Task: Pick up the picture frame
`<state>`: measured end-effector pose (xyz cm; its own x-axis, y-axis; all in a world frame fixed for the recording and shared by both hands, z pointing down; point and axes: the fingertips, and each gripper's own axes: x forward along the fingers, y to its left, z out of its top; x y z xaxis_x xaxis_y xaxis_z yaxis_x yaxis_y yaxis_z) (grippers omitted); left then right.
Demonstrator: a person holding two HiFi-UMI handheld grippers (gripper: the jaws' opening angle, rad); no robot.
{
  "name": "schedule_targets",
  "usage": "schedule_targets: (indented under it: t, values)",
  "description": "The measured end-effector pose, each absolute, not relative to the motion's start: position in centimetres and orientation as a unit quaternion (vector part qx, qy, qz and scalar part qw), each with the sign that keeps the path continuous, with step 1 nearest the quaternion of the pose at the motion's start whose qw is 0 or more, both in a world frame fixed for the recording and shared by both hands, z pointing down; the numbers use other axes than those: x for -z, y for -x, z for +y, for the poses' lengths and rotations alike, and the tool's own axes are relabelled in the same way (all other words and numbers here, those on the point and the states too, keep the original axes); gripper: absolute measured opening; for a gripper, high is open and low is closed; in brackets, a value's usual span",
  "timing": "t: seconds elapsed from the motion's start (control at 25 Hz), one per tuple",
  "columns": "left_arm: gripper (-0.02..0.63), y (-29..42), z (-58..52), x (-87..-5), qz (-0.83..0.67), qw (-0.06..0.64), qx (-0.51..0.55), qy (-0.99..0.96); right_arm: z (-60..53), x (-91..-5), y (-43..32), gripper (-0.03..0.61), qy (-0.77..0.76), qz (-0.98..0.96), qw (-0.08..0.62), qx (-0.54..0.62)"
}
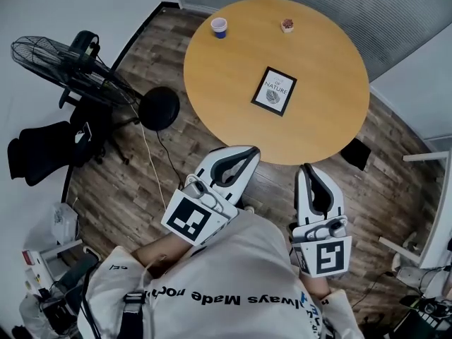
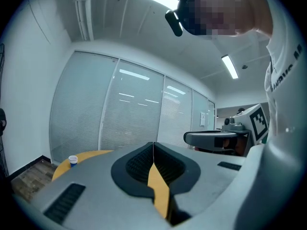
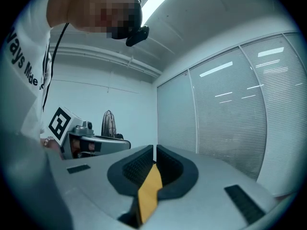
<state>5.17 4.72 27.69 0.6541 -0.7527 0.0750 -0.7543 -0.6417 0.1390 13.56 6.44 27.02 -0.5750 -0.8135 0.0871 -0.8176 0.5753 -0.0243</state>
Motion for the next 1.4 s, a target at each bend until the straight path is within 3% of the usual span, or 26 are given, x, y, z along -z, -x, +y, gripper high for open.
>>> schedule_targets:
  t: [1.0,1.4]
  values:
    - [0.028,-0.9,-13.3,-30.7,-0.381,0.110,-0.015,-0.918,-11.0,-29.6,-8.9,0.044,-0.487,-0.869,0.074,-0.047]
    - [0.029,0.1,-17.0,-35.6,-0.352,0.134,-0.066,-0.924,-14.5,-32.5,-8.0,0.046,-0.509,-0.854,0.090,-0.068]
